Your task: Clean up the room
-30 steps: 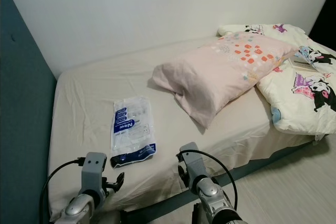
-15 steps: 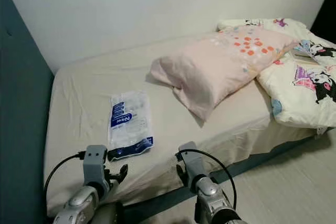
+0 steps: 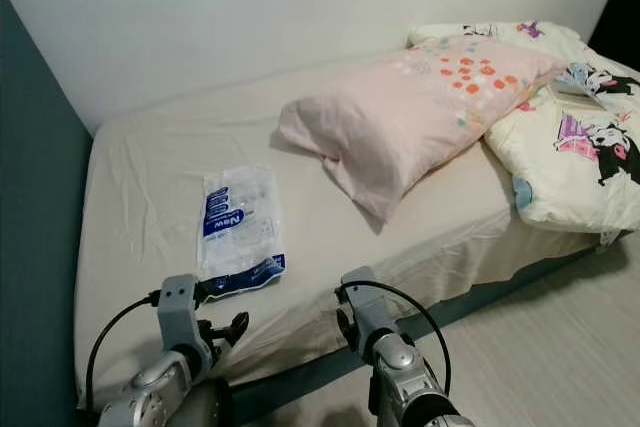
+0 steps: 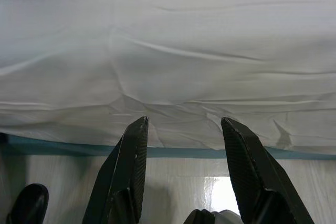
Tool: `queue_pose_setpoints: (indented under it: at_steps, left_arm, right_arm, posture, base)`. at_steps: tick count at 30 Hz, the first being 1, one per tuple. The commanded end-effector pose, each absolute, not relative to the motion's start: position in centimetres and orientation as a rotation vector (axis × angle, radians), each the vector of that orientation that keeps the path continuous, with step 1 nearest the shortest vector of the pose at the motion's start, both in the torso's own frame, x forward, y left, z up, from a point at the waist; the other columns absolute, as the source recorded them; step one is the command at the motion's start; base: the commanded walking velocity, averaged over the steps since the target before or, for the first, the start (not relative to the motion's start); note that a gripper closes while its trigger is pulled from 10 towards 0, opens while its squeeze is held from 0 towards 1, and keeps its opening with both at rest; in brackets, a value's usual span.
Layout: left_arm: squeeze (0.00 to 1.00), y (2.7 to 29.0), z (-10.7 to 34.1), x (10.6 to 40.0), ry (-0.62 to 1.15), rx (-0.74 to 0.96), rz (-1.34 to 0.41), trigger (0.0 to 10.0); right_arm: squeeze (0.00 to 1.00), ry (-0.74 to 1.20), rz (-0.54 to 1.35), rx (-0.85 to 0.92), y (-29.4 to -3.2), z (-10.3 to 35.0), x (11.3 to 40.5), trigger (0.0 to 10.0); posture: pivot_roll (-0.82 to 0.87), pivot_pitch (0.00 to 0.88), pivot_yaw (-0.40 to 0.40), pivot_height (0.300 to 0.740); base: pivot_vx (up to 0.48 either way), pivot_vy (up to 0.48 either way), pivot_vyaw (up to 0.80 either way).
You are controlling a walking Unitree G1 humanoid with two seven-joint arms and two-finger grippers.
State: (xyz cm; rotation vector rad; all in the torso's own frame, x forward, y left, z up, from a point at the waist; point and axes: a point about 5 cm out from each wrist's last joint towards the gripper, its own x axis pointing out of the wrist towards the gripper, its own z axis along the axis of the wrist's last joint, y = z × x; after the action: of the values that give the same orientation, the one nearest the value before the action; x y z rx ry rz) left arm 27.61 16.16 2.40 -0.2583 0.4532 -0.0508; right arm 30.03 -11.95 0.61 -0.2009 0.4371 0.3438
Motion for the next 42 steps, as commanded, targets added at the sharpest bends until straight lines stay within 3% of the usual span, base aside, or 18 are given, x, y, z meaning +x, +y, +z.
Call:
queue_pose_setpoints:
  at_steps: [1,2,9,14,19,24,30,32,42]
  left_arm:
    - [0.24,15.6,2.2,27.9,0.477,-0.257,-0.042,10.0]
    - [0.0,15.5,2.5,28.2,0.448,-0.28,-0.024,10.0]
    - [0.0,14.5,4.9,29.6,0.23,-0.27,-0.038,10.0]
    - [0.0,11.9,6.3,30.2,0.089,-0.014,-0.204,10.0]
    - [0.0,10.9,5.9,30.5,0.097,0.133,-0.287,10.0]
    - [0.0,10.9,5.4,30.7,0.136,0.112,-0.265,10.0]
    - [0.0,10.9,5.4,31.2,0.084,0.347,-0.258,10.0]
    - [0.0,10.6,5.9,31.8,0.029,0.534,-0.271,10.0]
    - [0.0,12.5,7.5,33.9,-0.02,0.742,-0.126,10.0]
  right_arm:
    - [0.0,0.435,0.347,-0.198,-11.8,0.7,30.1,10.0]
    - [0.0,0.434,0.346,-0.199,-11.8,0.8,30.2,10.0]
    - [0.0,0.413,0.352,-0.213,-11.7,1.2,30.5,10.0]
    - [0.0,0.4,0.368,-0.234,-11.4,1.4,30.7,10.0]
    - [0.0,0.389,0.372,-0.24,-11.4,1.8,31.0,10.0]
    - [0.0,0.383,0.369,-0.241,-11.4,1.9,31.2,10.0]
    - [0.0,0.379,0.368,-0.248,-11.4,2.1,31.3,10.0]
    - [0.0,0.375,0.373,-0.253,-11.3,2.1,31.3,10.0]
    - [0.0,0.374,0.379,-0.252,-11.0,2.1,31.2,10.0]
  posture:
    - [0.05,0.217,-0.015,0.571]
    - [0.05,0.225,-0.016,0.571]
    - [0.04,0.258,-0.017,0.571]
    - [0.04,0.289,-0.014,0.571]
    - [0.02,0.32,0.002,0.571]
    - [0.02,0.331,0.009,0.571]
    - [0.02,0.347,0.022,0.571]
    - [0.02,0.356,0.026,0.571]
    - [0.02,0.352,0.032,0.571]
  base:
    - [0.0,0.0,0.0]
    - [0.0,0.0,0.0]
    - [0.0,0.0,0.0]
    - [0.0,0.0,0.0]
    - [0.0,0.0,0.0]
    - [0.0,0.0,0.0]
    - [0.0,0.0,0.0]
    - [0.0,0.0,0.0]
    - [0.0,0.0,0.0]
